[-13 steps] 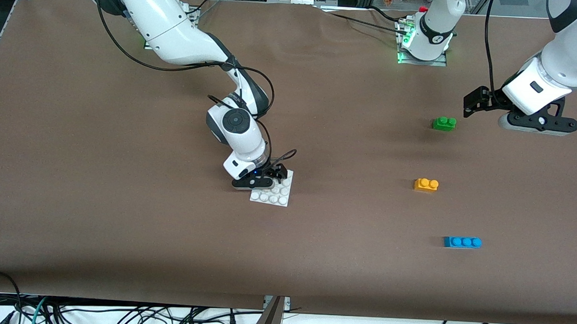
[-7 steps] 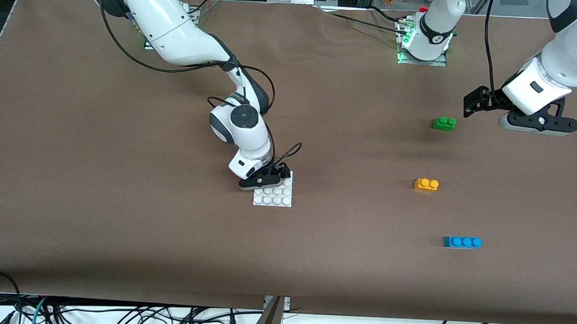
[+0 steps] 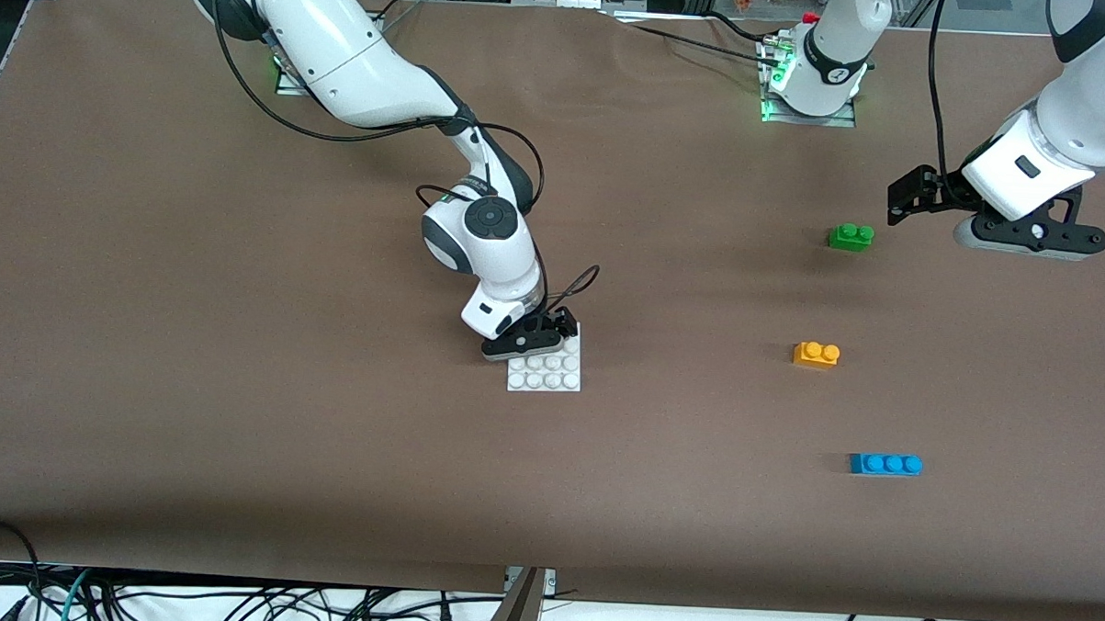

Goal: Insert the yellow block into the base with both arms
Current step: 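Push the white base plate with the right gripper toward the yellow block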

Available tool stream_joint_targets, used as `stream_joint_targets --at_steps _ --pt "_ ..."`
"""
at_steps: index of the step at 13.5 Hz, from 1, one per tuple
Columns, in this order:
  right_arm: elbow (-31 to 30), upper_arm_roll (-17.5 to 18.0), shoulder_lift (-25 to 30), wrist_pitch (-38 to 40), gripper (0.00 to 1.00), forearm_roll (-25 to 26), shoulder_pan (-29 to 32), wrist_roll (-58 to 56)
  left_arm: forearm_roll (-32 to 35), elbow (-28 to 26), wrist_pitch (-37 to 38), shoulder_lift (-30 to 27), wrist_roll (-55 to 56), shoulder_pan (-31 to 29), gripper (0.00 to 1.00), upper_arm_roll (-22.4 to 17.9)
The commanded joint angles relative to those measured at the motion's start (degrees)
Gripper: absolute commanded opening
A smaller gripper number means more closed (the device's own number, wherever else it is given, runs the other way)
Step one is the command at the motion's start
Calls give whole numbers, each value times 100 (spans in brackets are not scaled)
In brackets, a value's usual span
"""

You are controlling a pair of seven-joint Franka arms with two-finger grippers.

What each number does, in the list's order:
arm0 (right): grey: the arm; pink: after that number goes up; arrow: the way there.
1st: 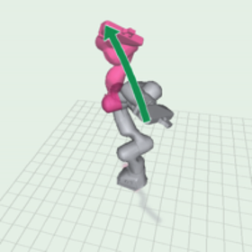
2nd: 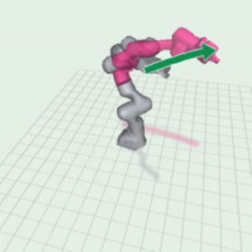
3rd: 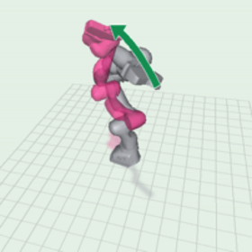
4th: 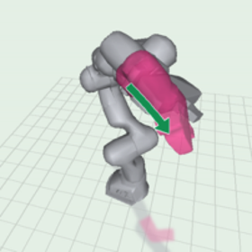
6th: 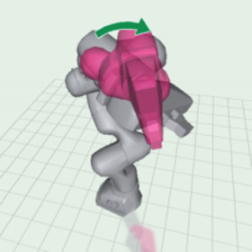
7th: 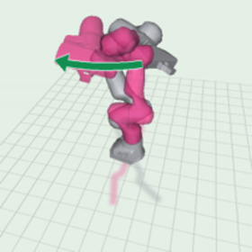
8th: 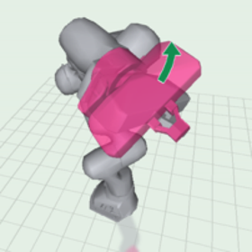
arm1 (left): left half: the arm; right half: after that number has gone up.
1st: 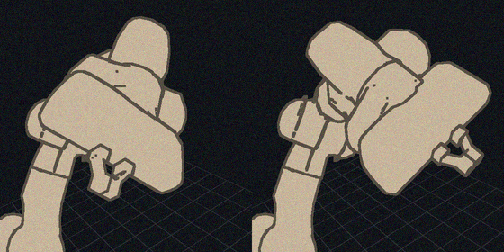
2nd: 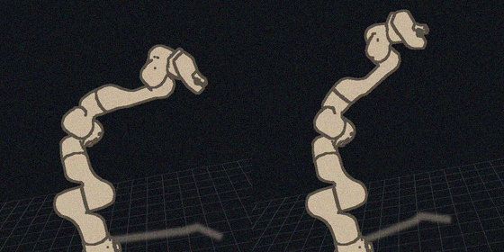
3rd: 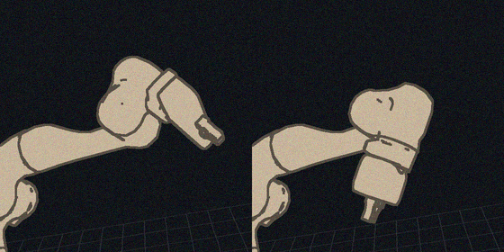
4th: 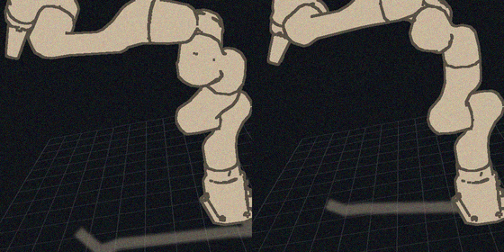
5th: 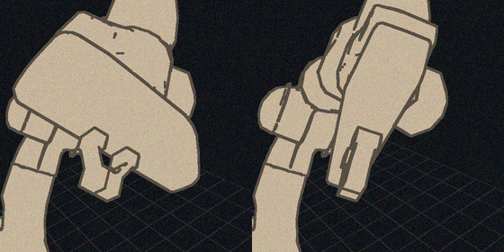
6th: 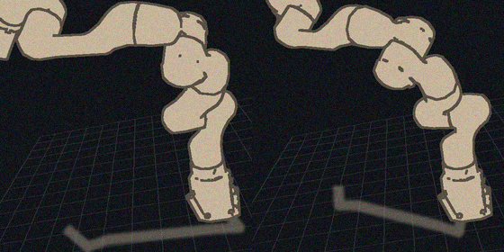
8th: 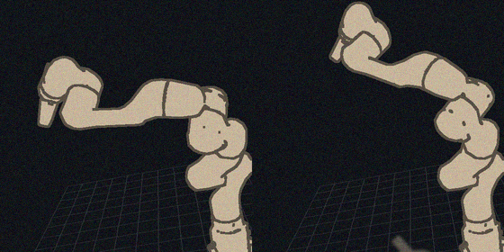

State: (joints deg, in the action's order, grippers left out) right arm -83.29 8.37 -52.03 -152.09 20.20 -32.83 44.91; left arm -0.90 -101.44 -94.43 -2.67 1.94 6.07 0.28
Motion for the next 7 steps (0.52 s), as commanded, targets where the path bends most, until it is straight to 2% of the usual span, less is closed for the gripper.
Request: stream_joint_targets --at_steps 1,7 --pt "506 -28 -316 4 100 55 -276 299 64 -16 39 -67 -62 -18 100 7" --pt "876 -28 -509 12 100 -7 -636 720 64 -16 39 -67 -62 -9 100 7"
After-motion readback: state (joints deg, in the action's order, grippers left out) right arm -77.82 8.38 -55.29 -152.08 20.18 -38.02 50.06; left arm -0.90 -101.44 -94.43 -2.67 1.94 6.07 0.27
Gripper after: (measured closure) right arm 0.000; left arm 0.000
